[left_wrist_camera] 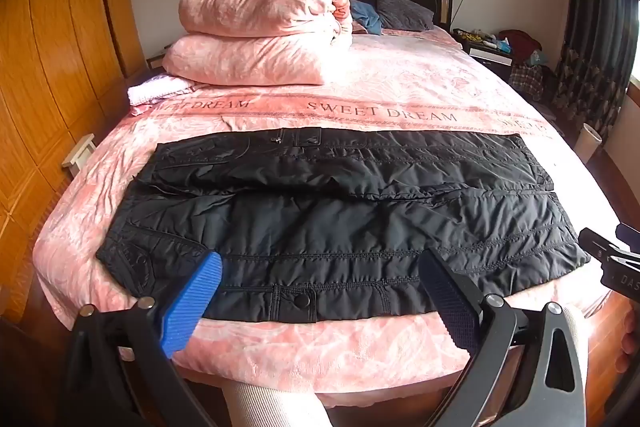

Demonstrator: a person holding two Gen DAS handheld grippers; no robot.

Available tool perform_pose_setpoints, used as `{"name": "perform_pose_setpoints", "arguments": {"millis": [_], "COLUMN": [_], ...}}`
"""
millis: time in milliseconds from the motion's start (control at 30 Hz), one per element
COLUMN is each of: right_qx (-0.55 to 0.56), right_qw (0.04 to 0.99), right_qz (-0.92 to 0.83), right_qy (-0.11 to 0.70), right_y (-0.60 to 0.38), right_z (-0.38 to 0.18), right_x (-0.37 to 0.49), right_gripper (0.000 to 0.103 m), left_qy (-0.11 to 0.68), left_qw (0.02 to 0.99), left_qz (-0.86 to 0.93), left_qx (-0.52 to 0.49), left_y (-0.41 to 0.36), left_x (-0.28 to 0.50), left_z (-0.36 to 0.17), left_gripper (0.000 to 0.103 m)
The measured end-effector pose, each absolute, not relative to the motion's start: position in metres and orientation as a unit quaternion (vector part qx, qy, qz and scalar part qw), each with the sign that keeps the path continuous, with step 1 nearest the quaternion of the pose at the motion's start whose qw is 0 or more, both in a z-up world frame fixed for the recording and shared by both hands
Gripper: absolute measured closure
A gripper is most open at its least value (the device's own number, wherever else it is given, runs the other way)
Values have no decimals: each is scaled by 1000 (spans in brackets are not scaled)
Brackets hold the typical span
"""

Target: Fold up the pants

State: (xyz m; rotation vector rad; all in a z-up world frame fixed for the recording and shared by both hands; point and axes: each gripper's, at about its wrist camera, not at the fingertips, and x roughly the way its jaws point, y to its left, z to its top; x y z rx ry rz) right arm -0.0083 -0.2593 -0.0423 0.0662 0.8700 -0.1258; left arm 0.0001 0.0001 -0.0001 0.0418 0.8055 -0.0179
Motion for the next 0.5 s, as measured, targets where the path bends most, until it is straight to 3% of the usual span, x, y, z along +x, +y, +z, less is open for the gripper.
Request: {"name": "perform_pose_setpoints", "arguments": {"millis": [500], "right_qx": [34], "right_qw": [903], "right_qz": [-61], "right_qy": [425], "right_y": [-260], "right_z": [-42], "right_x": [-7], "right_gripper": [2], "left_qy": [397], "left_qw": [918], "left_qz": [-9], "left_qx": [19], "left_y": [1], "left_x": [1], "left_z": [0], "left_gripper": [4]}}
